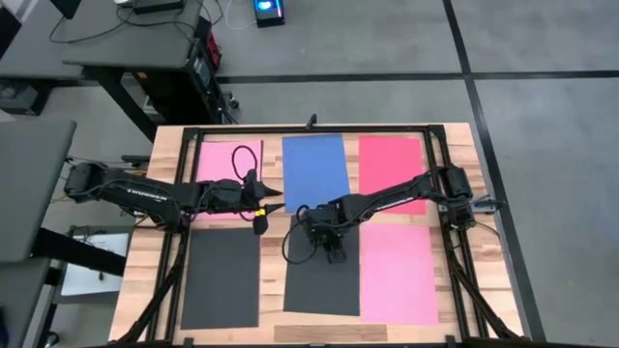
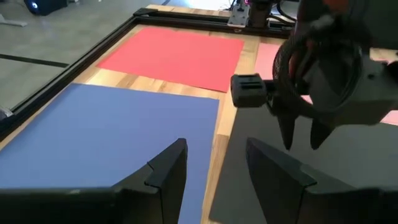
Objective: Organize paper
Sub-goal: Stack the pink paper on top of the pink paper
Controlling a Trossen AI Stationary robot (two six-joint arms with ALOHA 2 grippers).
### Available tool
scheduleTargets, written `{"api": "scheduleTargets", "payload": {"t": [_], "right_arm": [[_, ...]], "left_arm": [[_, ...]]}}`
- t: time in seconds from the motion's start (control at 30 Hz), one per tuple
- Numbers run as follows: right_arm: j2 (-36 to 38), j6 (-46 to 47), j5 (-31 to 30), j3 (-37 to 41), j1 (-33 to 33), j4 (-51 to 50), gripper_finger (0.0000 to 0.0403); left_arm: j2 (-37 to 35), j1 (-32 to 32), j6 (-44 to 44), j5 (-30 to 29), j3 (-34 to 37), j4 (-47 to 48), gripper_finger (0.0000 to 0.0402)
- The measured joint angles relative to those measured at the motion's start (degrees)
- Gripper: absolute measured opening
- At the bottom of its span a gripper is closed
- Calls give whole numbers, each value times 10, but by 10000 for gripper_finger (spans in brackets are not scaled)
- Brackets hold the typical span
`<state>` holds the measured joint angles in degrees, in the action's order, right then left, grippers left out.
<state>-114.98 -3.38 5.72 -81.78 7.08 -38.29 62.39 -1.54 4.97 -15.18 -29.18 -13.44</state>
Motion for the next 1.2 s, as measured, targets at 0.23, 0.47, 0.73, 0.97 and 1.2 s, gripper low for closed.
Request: {"api": "scheduleTargets", "payload": {"t": [0.23,0.47,0.73,0.97,1.2], "right_arm": [[2,-34,0,0,2,58,141],[2,-88,0,-1,-20,183,141],[3,-115,1,-2,-58,315,141],[3,-113,2,-2,-72,304,141],[3,-112,2,-2,-62,281,141]], "left_arm": [[-57,4,66,-8,0,137,148],[-73,5,168,-31,0,324,148],[-29,22,207,-42,0,384,148],[40,11,179,-41,0,364,148],[113,-6,160,-29,-25,354,158]]}}
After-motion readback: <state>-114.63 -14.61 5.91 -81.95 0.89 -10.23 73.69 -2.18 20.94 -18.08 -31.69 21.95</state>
